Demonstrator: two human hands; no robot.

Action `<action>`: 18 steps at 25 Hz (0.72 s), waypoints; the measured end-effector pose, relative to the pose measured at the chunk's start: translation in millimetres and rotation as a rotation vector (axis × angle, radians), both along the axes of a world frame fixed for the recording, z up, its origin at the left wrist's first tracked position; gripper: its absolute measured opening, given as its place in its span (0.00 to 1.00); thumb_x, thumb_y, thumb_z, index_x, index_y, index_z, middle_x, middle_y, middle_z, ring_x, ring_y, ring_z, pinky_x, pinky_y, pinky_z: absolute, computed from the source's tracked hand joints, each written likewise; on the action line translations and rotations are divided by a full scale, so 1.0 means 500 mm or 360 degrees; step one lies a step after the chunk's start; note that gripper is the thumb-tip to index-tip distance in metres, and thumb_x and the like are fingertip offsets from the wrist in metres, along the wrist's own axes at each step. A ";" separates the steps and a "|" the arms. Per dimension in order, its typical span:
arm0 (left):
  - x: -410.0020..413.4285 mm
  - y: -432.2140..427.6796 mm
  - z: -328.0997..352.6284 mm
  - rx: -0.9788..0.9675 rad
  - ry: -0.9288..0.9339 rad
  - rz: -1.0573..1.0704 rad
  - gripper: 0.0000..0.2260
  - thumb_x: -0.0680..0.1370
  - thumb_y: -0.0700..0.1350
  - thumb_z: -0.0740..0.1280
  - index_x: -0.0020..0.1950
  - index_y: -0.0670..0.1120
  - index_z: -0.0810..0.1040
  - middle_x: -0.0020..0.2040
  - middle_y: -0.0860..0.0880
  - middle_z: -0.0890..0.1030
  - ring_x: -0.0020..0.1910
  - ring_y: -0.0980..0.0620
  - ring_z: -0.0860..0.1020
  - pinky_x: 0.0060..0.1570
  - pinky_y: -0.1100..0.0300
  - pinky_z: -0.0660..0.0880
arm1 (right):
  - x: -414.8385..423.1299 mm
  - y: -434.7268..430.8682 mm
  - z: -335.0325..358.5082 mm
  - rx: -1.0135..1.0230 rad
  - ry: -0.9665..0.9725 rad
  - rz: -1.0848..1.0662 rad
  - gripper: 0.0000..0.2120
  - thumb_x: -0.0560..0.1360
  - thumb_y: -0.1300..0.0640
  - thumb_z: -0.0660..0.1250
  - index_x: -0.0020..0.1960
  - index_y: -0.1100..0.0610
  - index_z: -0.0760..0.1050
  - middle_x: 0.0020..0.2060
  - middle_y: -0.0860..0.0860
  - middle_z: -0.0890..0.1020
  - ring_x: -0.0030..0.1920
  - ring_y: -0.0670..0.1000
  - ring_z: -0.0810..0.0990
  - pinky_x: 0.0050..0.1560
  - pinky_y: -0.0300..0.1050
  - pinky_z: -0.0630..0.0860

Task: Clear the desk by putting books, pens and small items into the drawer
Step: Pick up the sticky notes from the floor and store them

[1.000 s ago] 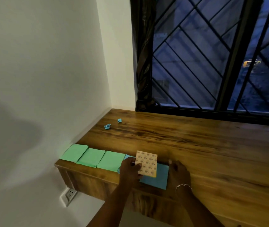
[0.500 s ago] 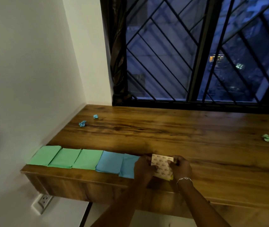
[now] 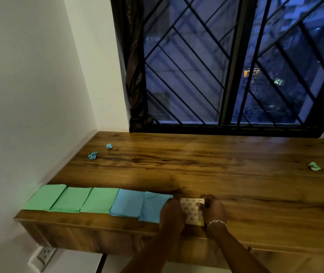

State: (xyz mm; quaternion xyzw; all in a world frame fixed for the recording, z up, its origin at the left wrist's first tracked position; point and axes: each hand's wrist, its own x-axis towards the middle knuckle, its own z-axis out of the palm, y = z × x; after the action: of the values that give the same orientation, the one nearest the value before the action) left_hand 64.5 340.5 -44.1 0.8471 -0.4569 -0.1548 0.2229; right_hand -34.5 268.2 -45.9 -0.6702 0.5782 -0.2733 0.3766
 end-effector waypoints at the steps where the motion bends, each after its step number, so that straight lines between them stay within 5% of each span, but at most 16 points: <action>1: 0.001 0.001 -0.003 0.0026 -0.0009 -0.0012 0.21 0.79 0.45 0.61 0.71 0.44 0.63 0.69 0.46 0.68 0.69 0.48 0.66 0.67 0.59 0.64 | 0.003 0.000 -0.003 0.0007 0.0018 0.0008 0.10 0.72 0.62 0.68 0.53 0.58 0.78 0.49 0.57 0.83 0.51 0.57 0.80 0.46 0.41 0.73; 5: 0.004 0.006 -0.004 0.0016 -0.0073 -0.0051 0.21 0.79 0.45 0.62 0.71 0.44 0.64 0.68 0.45 0.69 0.67 0.48 0.68 0.65 0.59 0.66 | 0.010 -0.002 -0.014 -0.0043 0.0123 0.0047 0.10 0.73 0.62 0.67 0.54 0.58 0.78 0.51 0.59 0.81 0.52 0.58 0.79 0.52 0.49 0.77; 11: 0.005 0.025 0.015 0.0008 -0.0257 -0.0142 0.23 0.80 0.46 0.59 0.74 0.45 0.60 0.70 0.44 0.65 0.70 0.46 0.64 0.66 0.55 0.66 | 0.001 0.003 -0.015 -0.0322 0.0414 0.0102 0.13 0.75 0.57 0.65 0.60 0.56 0.75 0.58 0.58 0.73 0.58 0.60 0.75 0.57 0.47 0.72; 16: 0.026 0.068 0.032 -0.0222 -0.0546 -0.0072 0.20 0.74 0.49 0.68 0.64 0.44 0.74 0.62 0.42 0.75 0.63 0.42 0.72 0.56 0.52 0.74 | 0.001 0.027 -0.020 -0.0797 0.0552 0.0290 0.18 0.62 0.64 0.75 0.51 0.61 0.79 0.47 0.62 0.78 0.45 0.64 0.79 0.44 0.54 0.77; 18: 0.035 0.089 0.034 -0.0245 -0.0644 -0.0091 0.21 0.74 0.50 0.68 0.65 0.44 0.72 0.64 0.43 0.72 0.66 0.42 0.69 0.61 0.51 0.71 | 0.005 0.041 -0.023 -0.0918 0.0590 0.0344 0.20 0.58 0.66 0.77 0.50 0.61 0.79 0.45 0.62 0.79 0.43 0.64 0.80 0.41 0.54 0.78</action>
State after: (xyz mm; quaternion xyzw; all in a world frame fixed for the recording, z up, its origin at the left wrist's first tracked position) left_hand 82.0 385.2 -26.9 0.8281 -0.5267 0.0475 0.1862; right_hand -31.9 288.5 -57.3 -0.8444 0.4615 -0.2576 0.0873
